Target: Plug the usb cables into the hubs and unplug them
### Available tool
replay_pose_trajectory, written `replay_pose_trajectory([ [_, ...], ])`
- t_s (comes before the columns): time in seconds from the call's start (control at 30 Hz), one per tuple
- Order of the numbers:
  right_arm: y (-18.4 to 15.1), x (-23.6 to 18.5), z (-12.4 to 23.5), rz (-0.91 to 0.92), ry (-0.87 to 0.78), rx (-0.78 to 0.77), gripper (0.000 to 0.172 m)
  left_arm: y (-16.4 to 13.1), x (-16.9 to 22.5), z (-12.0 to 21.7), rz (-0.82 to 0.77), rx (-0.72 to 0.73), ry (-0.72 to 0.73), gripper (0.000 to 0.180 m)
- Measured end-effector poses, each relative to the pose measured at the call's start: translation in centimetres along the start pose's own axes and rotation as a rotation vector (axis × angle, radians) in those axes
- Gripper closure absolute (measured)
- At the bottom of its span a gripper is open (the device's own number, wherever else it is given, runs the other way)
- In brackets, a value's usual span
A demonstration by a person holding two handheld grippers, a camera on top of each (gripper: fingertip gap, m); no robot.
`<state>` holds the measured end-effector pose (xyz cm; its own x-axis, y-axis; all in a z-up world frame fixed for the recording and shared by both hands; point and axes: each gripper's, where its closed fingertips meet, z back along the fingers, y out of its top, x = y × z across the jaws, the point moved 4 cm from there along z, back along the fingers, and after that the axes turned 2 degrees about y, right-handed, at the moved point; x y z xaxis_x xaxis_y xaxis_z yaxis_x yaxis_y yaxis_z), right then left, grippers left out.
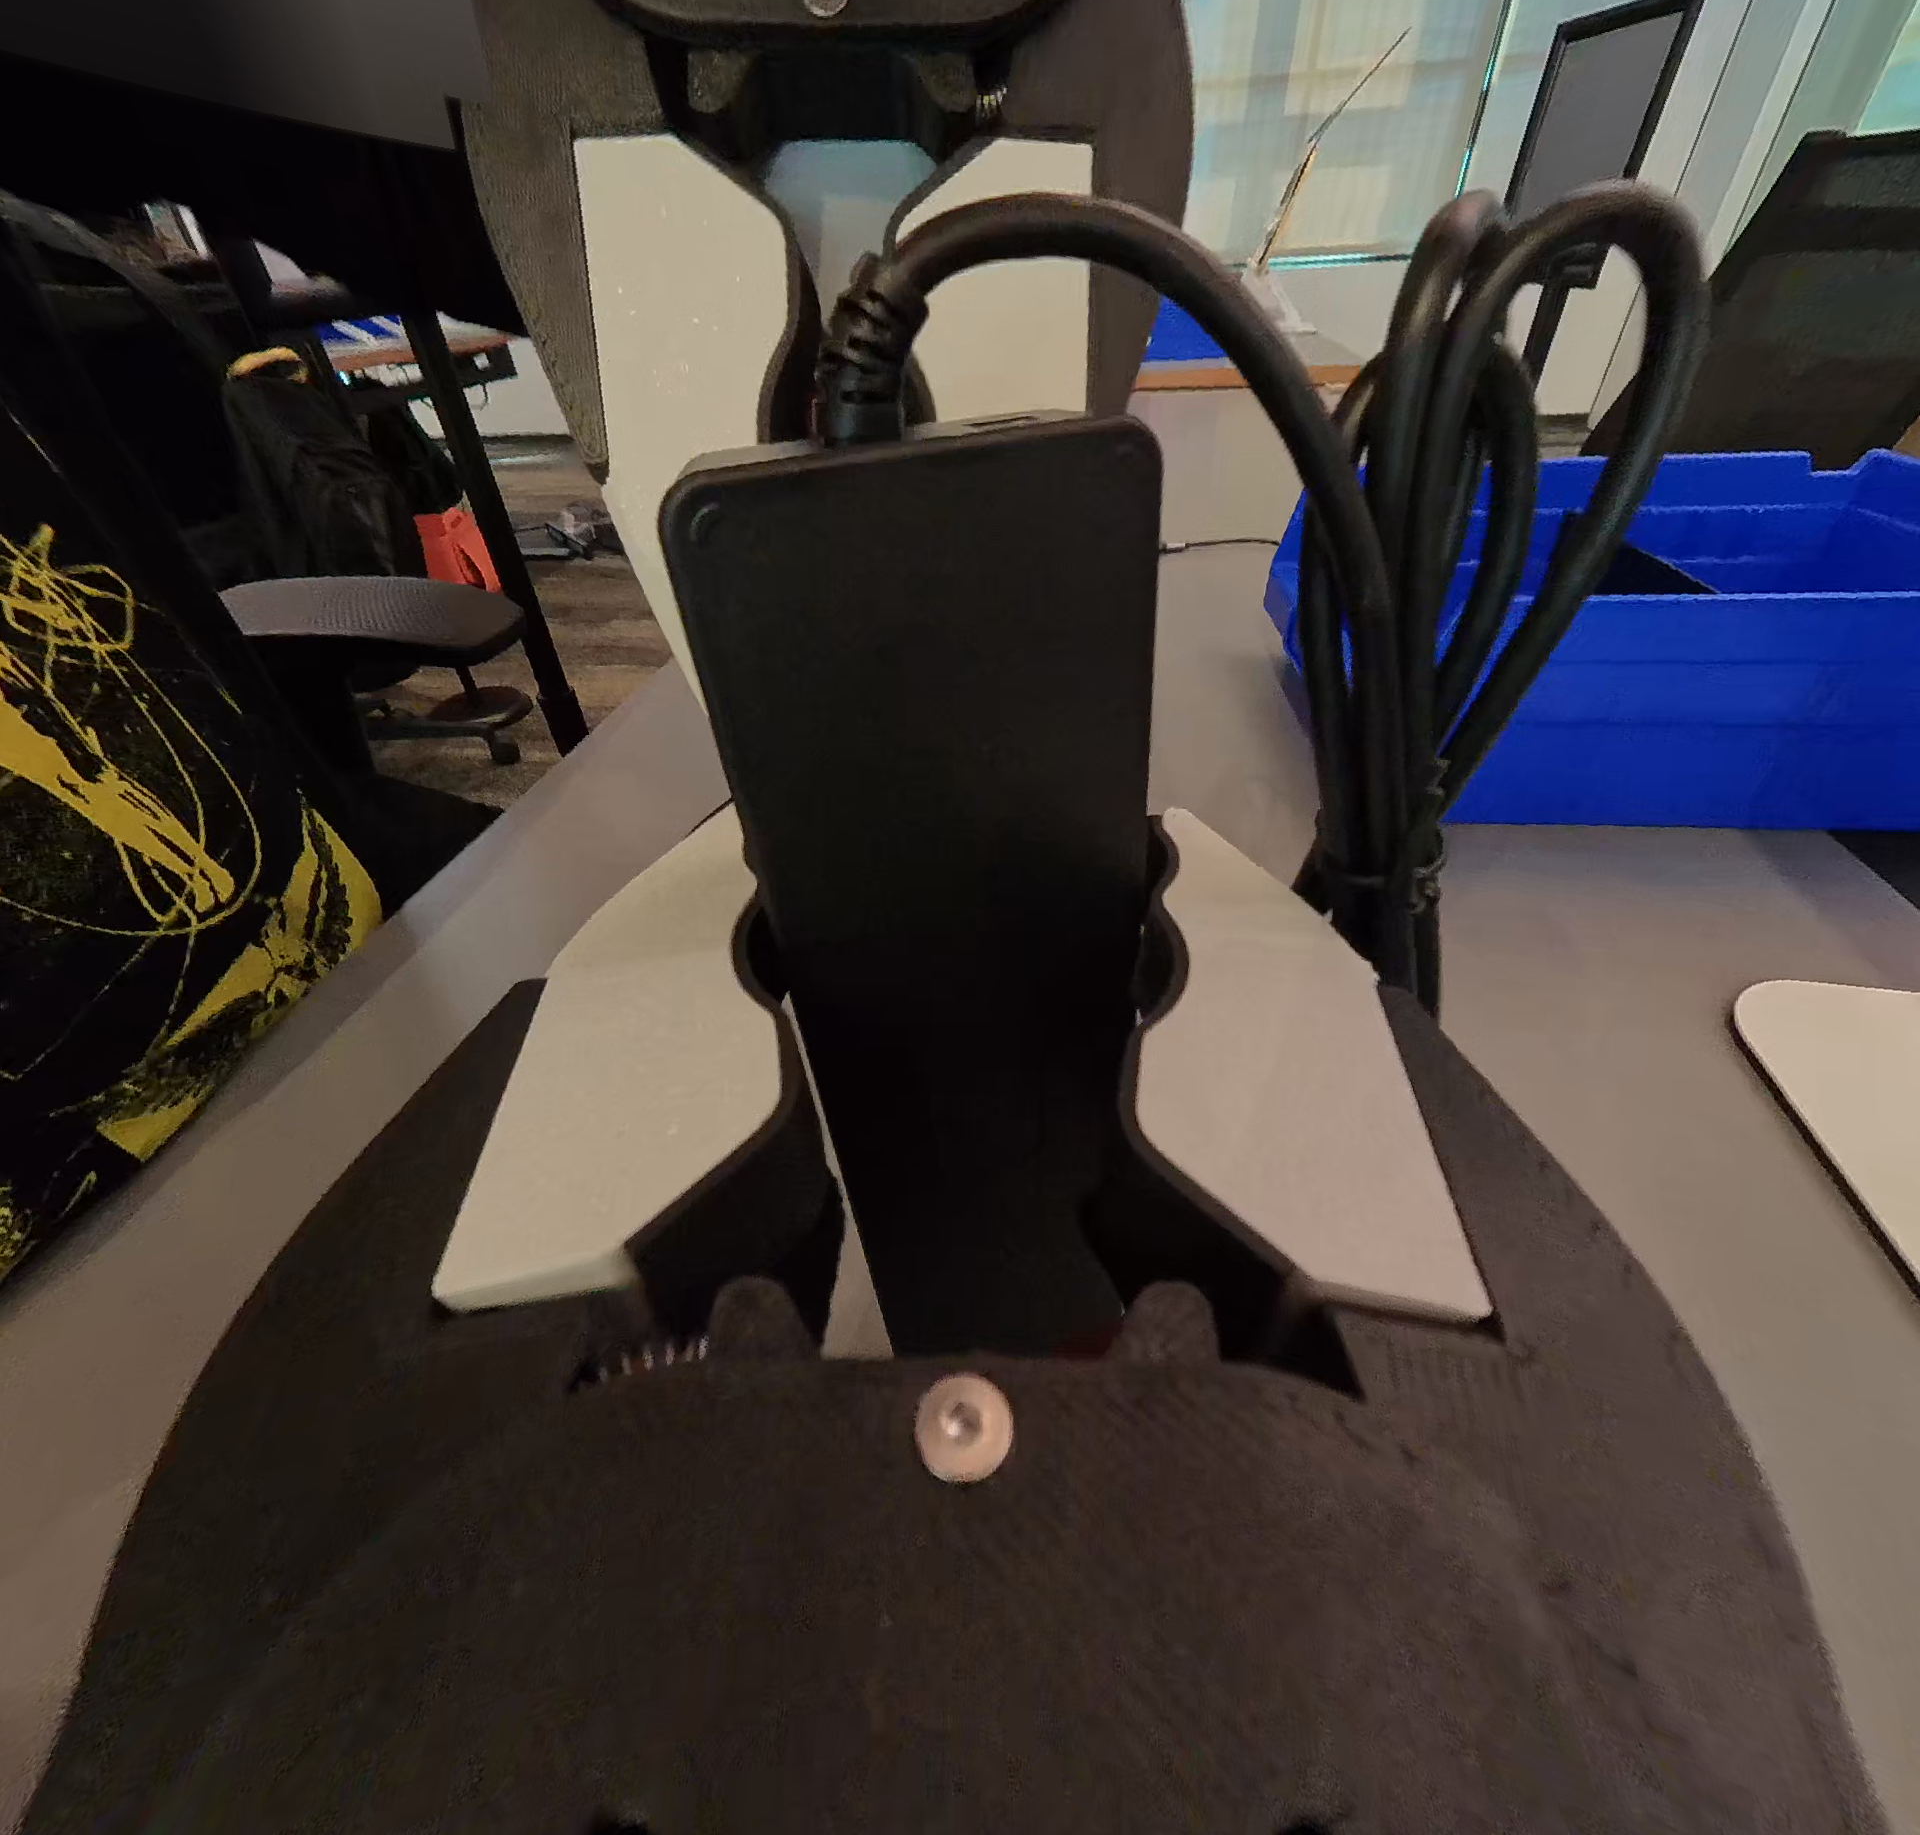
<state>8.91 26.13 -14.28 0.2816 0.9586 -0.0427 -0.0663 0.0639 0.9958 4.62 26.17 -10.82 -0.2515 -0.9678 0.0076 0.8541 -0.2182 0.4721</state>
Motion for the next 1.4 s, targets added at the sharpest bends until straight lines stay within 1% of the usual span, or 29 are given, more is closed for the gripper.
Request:
replay_pose_trajectory([
  [0.1, 0.3, 0.0, 0.0, -0.005, 0.001, 0.022, 0.107, 0.2, -0.1, 0.3, 0.058, 0.046, -0.038, 0.166],
  [0.17, 0.5, 0.0, 0.2, 0.006, -0.006, 0.031, 0.107, 0.4, -0.1, 0.5, 0.068, 0.068, -0.046, 0.166],
  [0.4, 0.2, 0.0, -0.1, 0.028, -0.022, 0.002, 0.107, -0.1, 0.0, 0.3, 0.055, 0.043, -0.022, 0.166],
  [0.57, 0.0, 0.0, -0.3, 0.026, -0.022, -0.01, 0.107, -0.1, 0.1, 0.2, 0.013, 0.013, 0.015, 0.166],
  [0.8, 0.0, 0.0, -0.3, -0.003, 0.009, 0.02, 0.107, 0.0, 0.3, 0.4, -0.02, 0.016, 0.039, 0.166],
  [0.93, -0.4, 0.2, -0.3, -0.002, -0.003, 0.001, 0.107, -0.1, 0.3, 0.4, -0.023, 0.014, 0.054, 0.166],
  [1.0, -0.6, 0.3, -0.4, 0.004, -0.013, -0.017, 0.108, 0.0, 0.6, 0.5, -0.029, 0.013, 0.039, 0.166],
  [1.07, -0.7, 0.3, -0.5, 0.015, -0.025, -0.033, 0.108, -0.2, 0.4, 0.2, -0.042, -0.02, 0.07, 0.166],
  [1.17, -0.8, 0.4, -0.4, 0.03, -0.037, -0.051, 0.108, -0.2, 0.3, 0.1, -0.01, -0.002, 0.05, 0.165],
  [1.3, -0.8, 0.2, -0.6, 0.046, -0.039, -0.074, 0.108, -0.1, 0.3, 0.0, -0.024, -0.01, 0.068, 0.166],
  [1.4, -1.0, 0.4, -0.5, 0.065, -0.07, -0.114, 0.108, -0.2, 0.2, -0.2, -0.015, -0.006, 0.083, 0.166],
])
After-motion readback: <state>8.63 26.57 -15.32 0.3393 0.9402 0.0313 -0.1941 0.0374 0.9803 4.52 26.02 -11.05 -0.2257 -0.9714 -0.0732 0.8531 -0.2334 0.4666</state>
